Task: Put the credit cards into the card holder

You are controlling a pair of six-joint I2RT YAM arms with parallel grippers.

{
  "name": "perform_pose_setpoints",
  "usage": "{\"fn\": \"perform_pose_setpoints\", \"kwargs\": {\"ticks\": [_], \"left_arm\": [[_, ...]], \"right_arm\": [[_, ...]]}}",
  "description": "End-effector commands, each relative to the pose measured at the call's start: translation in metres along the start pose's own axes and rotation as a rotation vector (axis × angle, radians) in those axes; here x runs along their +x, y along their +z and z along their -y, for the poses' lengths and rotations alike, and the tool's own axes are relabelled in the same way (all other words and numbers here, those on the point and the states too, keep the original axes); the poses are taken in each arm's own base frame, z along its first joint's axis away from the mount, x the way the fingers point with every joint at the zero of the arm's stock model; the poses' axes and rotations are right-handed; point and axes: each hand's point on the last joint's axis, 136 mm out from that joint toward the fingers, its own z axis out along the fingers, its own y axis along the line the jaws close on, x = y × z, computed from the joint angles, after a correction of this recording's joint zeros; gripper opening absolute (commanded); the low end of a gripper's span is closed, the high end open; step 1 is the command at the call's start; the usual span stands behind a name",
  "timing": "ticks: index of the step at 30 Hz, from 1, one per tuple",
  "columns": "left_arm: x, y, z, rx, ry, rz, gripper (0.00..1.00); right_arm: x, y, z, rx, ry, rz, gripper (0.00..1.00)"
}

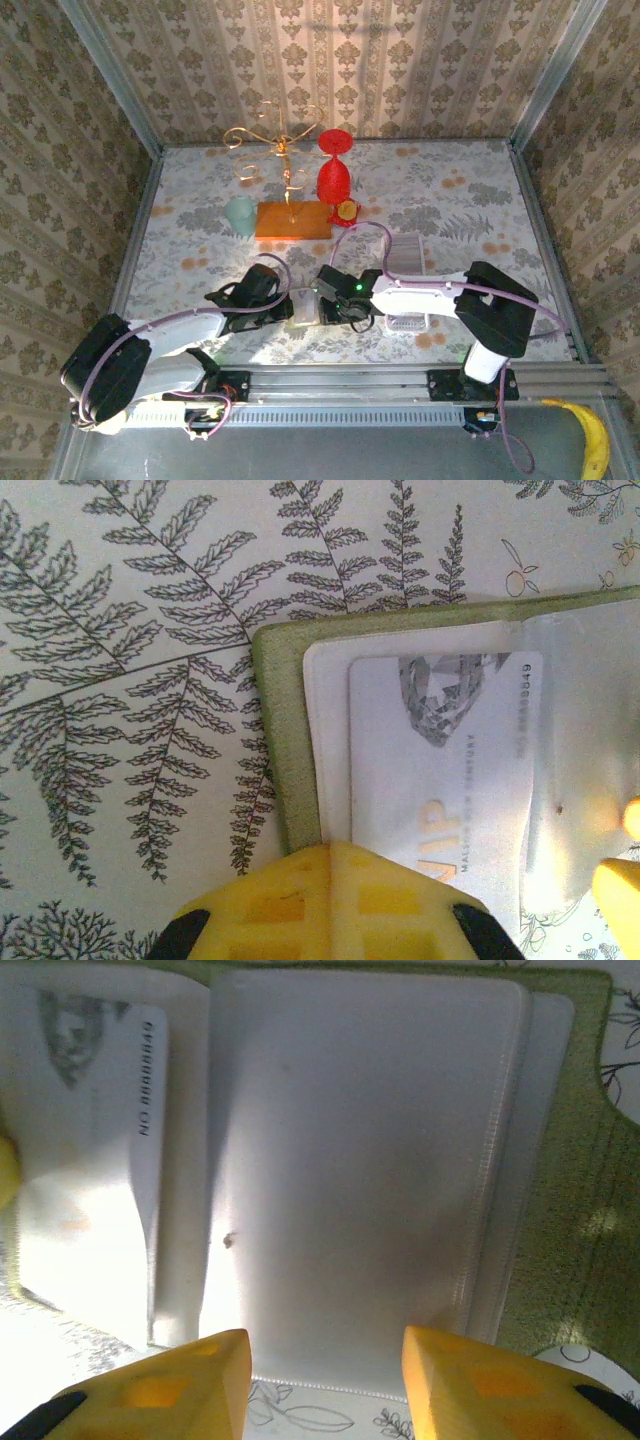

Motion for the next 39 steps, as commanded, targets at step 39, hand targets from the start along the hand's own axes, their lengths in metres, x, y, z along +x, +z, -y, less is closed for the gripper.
{"fn": "perform_pose_setpoints", "kwargs": {"ticks": [39], "left_arm": [[0.006, -0.048, -0.047, -0.072, -0.159, 0.167, 0.21]], "right_arm": [[-0.025, -0.004, -0.09, -0.342, 0.08, 0.075, 0.45]]}}
